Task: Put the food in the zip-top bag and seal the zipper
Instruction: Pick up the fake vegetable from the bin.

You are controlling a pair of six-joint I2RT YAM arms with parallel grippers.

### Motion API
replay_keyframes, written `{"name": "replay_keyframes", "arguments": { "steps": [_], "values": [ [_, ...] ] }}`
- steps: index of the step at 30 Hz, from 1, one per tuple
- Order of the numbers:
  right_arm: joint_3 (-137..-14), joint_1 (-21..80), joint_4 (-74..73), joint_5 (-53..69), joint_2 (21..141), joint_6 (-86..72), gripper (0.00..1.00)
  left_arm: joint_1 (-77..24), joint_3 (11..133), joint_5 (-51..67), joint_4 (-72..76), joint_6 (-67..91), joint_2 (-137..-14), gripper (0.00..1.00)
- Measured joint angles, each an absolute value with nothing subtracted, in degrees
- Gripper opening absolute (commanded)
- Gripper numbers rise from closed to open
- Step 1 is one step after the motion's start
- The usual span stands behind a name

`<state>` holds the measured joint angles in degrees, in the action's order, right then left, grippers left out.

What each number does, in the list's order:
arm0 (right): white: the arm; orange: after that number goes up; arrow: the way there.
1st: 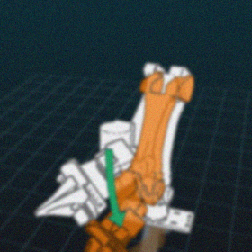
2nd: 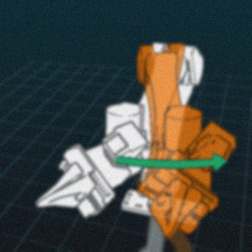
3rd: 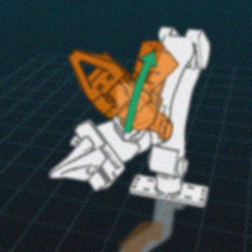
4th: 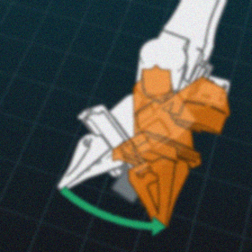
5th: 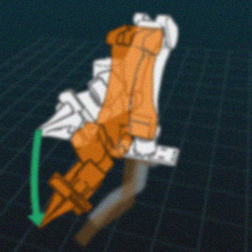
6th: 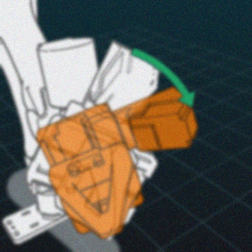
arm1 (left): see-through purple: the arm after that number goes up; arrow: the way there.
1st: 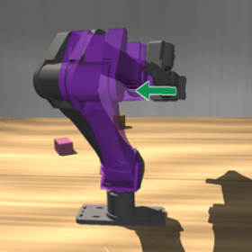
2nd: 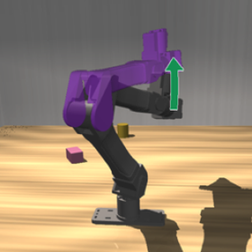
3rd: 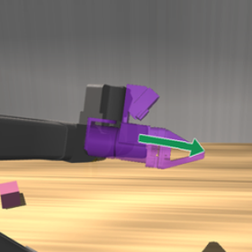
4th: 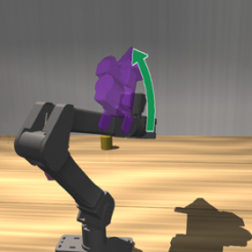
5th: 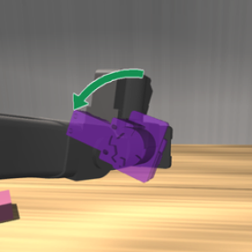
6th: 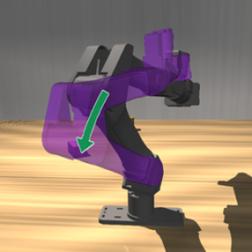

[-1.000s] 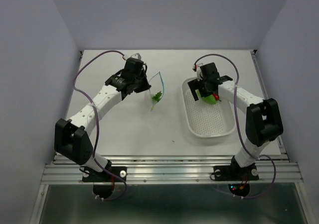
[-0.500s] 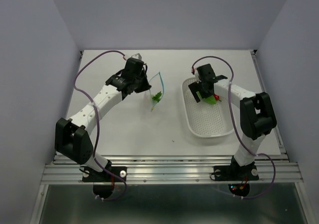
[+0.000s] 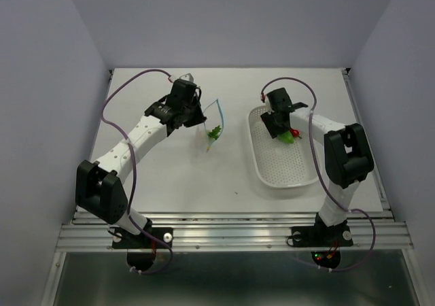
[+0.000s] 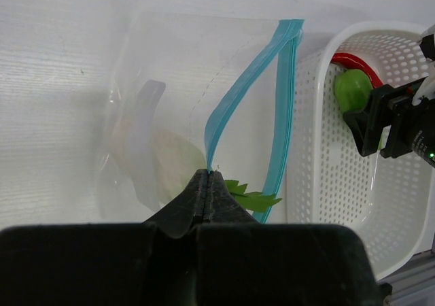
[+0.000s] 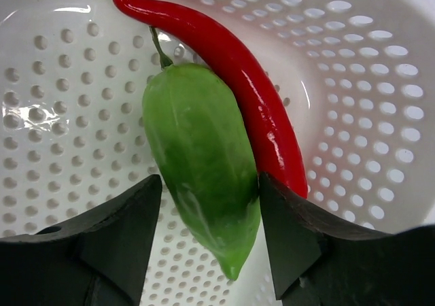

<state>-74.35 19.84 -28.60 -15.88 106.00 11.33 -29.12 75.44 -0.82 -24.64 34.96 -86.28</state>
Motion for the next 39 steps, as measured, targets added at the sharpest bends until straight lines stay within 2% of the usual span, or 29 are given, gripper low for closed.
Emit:
{"name": "replay_keyframes", "arguments": {
  "steps": [4,6,7,11,16,19,24,31,32,39],
  "values": [
    [-74.35,19.84,-28.67,-15.94,106.96,11.29,0.64,-29.12,75.44,-0.84,-24.64,34.96,-86.28,0.00],
    [-74.35,19.84,-28.67,-15.94,106.98,11.25,0.61,-29.12,75.44,-0.84,-24.64,34.96,-86.28,0.00],
    [-74.35,19.84,-28.62,-15.94,106.98,11.18,0.53,-29.12,75.44,-0.84,-24.64,34.96,-86.28,0.00],
    [-74.35,19.84,-28.62,-16.01,107.00,10.94,0.37,-29.12,75.44,-0.84,-24.64,34.96,-86.28,0.00],
    [-74.52,19.84,-28.71,-15.79,106.94,10.33,0.29,-29.12,75.44,-0.86,-24.64,34.96,-86.28,0.00],
    [-74.65,19.84,-28.95,-15.18,105.84,8.97,0.27,-29.12,75.44,-0.89,-24.64,34.96,-86.28,0.00],
    [-74.81,19.84,-29.61,-11.94,97.54,4.99,0.24,-29.12,75.44,-0.78,-24.64,34.98,-86.28,0.00],
    [-74.94,20.91,-23.79,0.99,84.03,-3.88,0.22,-29.12,75.44,-0.54,-24.64,35.22,-86.28,0.00],
    [-74.85,21.43,-22.00,2.52,83.07,-5.37,0.19,-29.12,75.44,-0.54,-24.62,35.38,-86.28,0.00],
    [-74.50,25.98,-15.79,4.43,80.93,-11.73,0.20,-29.12,75.44,-0.47,-24.60,35.94,-86.26,0.00]
  ]
}}
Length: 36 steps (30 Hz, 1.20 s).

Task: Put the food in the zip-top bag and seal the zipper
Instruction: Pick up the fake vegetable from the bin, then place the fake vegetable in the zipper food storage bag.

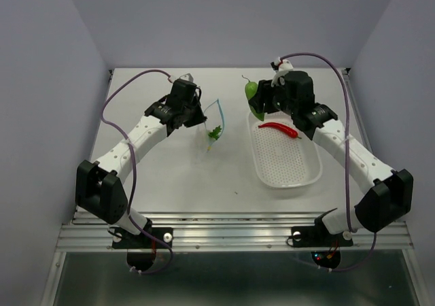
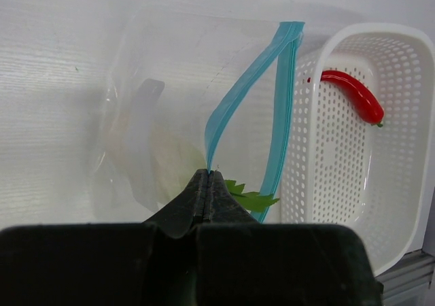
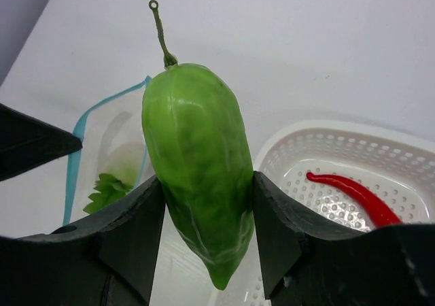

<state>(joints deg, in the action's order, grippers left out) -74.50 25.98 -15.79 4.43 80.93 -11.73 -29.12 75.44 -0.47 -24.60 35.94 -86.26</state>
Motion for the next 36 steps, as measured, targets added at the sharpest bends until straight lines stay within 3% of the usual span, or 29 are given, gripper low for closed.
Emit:
{"name": "replay_keyframes", "arguments": {
  "steps": [13,26,32,35,36],
  "values": [
    [-69.14,37.28,12.14,8.91,85.38,-22.33,0.22,-29.12,75.44,0.60,-23.79,37.74,-86.24,0.00],
    [-65.71,39.79,23.09,-1.91,95.04,-26.61,0.30,-29.12,75.44,0.62,-23.81,39.48,-84.97,0.00],
    [-63.31,42.06,25.36,-6.68,95.66,-27.77,0.47,-29.12,75.44,0.05,-23.81,40.66,-84.03,0.00],
    [-62.13,43.38,26.52,-8.51,95.66,-28.10,0.62,-29.12,75.44,-0.30,-23.79,41.52,-84.03,0.00],
    [-61.69,43.77,27.05,-9.15,95.66,-28.16,0.71,-29.10,75.44,-0.51,-23.86,41.71,-84.03,0.00]
  ]
}}
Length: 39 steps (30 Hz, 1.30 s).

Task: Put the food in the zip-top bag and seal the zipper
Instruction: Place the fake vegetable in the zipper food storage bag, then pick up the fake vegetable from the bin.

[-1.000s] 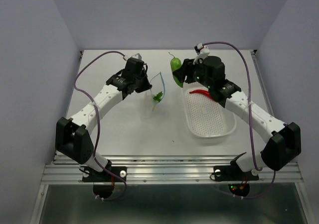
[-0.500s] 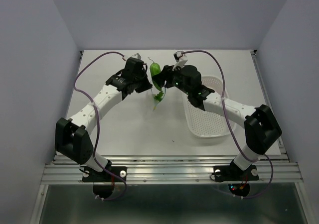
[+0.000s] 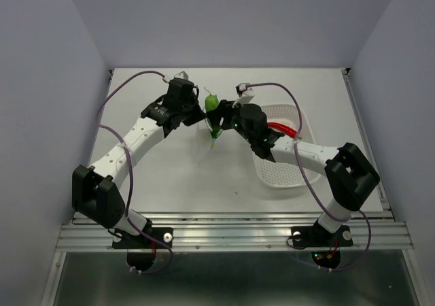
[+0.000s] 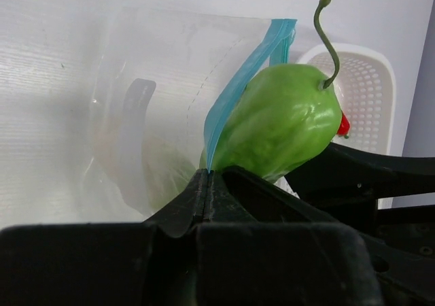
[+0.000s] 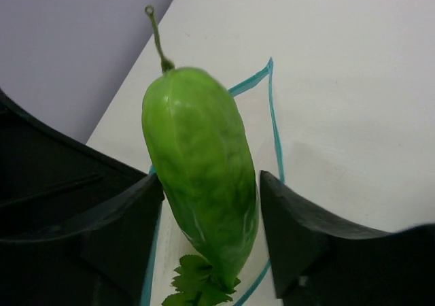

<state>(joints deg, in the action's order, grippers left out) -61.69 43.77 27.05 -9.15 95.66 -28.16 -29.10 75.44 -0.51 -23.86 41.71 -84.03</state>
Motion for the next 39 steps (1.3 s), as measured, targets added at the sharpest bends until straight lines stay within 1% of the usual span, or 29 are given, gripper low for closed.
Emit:
{"name": "replay_keyframes", "arguments": {
  "steps": [2,3,4,5,18,22,25,27,31,34,39],
  "values": [
    [-60.99,44.01,27.73,-10.11,95.61,-28.14,0.80,-29.04,75.44,-0.86,-24.08,42.17,-84.03,0.00],
    [-60.77,44.01,27.70,-10.48,95.61,-28.25,0.88,-28.99,75.42,-0.93,-24.12,42.33,-84.03,0.00],
    [-60.55,43.97,27.77,-10.79,95.59,-28.27,0.90,-28.91,75.42,-0.93,-24.12,42.44,-84.03,0.00],
    [-60.42,43.94,27.77,-11.00,95.59,-28.21,0.98,-28.84,75.42,-0.99,-24.14,42.54,-84.03,0.00],
    [-60.71,44.69,26.63,-11.60,92.42,-28.10,1.00,-28.77,74.48,-0.51,-23.33,43.11,-83.85,0.00],
    [-63.05,44.66,22.06,-12.27,90.41,-26.92,1.00,-28.77,74.48,-0.45,-23.33,43.03,-83.81,0.00],
    [-64.55,43.99,15.53,-14.41,87.05,-23.86,1.00,-28.75,74.35,0.14,-23.16,42.30,-83.79,0.00],
    [-65.17,41.76,10.15,-12.82,84.40,-21.08,1.00,-28.75,73.82,0.56,-22.87,41.76,-83.59,0.00],
    [-68.12,27.77,-3.64,-4.73,80.97,-12.84,1.00,-28.75,72.75,1.10,-22.74,40.49,-83.46,0.00],
    [-68.53,20.53,-12.14,-3.09,81.28,-5.17,1.00,-28.75,72.36,1.30,-22.50,39.70,-83.46,0.00],
    [-68.42,19.59,-21.65,1.19,84.36,8.14,1.00,-28.75,72.34,1.93,-22.17,38.46,-83.46,0.00]
  ]
}}
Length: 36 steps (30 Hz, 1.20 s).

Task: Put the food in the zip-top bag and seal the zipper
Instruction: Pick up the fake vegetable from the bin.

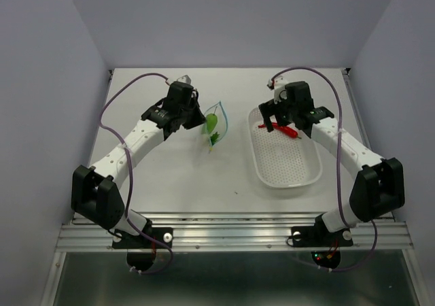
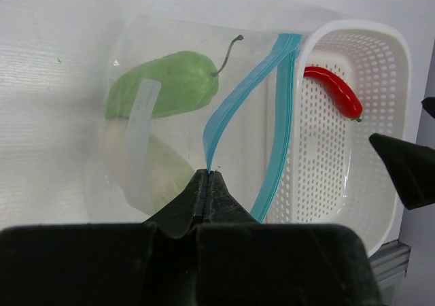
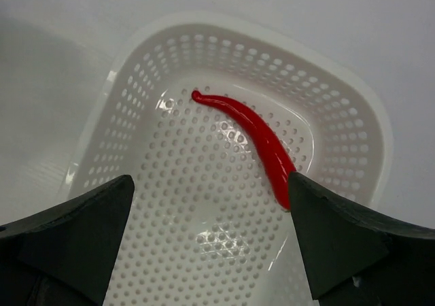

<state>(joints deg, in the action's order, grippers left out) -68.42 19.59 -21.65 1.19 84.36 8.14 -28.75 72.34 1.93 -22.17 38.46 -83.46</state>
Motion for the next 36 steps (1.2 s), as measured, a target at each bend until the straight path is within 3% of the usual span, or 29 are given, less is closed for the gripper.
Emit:
{"name": "replay_keyframes", "arguments": {
  "steps": [10,26,29,32,36],
  "values": [
    [-68.77,18.70,-27.35,0.47,92.40,20.93,1.00,-28.75,72.34,2.15,-22.06,37.26,-83.48,0.00],
    [-72.25,13.41,-29.65,-0.19,103.20,22.35,0.96,-28.75,72.34,2.07,-22.06,36.49,-84.12,0.00],
    [-73.30,13.04,-29.63,0.47,104.60,22.33,0.92,-28.75,72.34,2.07,-22.04,36.45,-84.60,0.00],
    [-73.95,12.88,-29.54,1.50,105.58,22.39,0.81,-28.75,72.34,2.04,-22.04,36.45,-84.93,0.00],
    [-74.11,12.80,-29.61,2.46,106.34,22.35,0.79,-28.77,72.34,2.02,-22.04,36.45,-85.32,0.00]
  ]
}}
